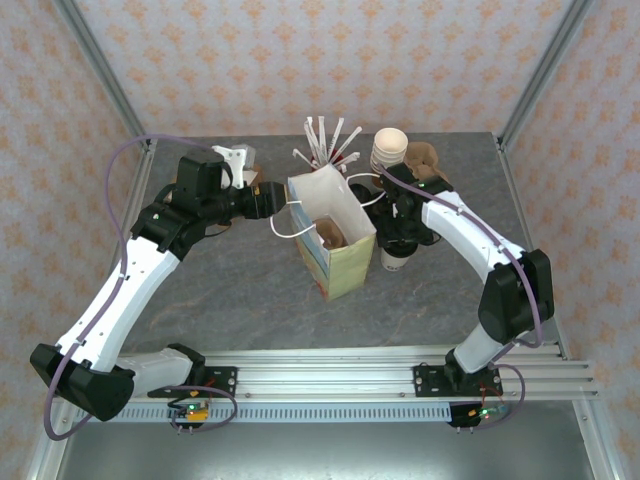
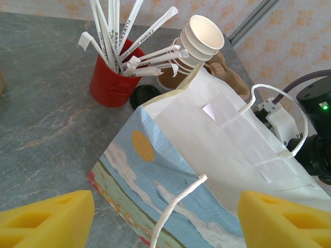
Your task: Pack the takeout coffee
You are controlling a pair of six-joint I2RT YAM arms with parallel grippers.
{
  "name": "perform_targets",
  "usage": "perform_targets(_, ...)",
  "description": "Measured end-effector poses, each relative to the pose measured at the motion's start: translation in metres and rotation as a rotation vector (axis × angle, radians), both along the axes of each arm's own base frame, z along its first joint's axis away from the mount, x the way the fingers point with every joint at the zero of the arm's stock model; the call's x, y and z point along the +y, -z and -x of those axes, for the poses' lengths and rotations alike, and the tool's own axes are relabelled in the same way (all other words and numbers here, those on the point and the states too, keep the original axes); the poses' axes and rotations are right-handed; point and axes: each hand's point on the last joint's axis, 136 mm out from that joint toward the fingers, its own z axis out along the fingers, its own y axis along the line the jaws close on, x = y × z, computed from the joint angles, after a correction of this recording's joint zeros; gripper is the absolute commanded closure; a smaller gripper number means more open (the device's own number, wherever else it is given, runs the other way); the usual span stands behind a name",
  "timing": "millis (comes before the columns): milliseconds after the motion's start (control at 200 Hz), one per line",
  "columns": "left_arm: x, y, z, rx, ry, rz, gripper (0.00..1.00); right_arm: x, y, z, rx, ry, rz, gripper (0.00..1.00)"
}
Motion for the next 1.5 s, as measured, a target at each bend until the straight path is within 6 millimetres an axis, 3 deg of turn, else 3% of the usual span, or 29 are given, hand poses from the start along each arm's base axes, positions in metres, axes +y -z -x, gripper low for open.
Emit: perform_targets(1501,-0.0011,0.0052,-0.003,0.014,0.0,-0.005,0.26,0.0005,0.0006,0.0002,0.002,-0.002,0.002,0.24)
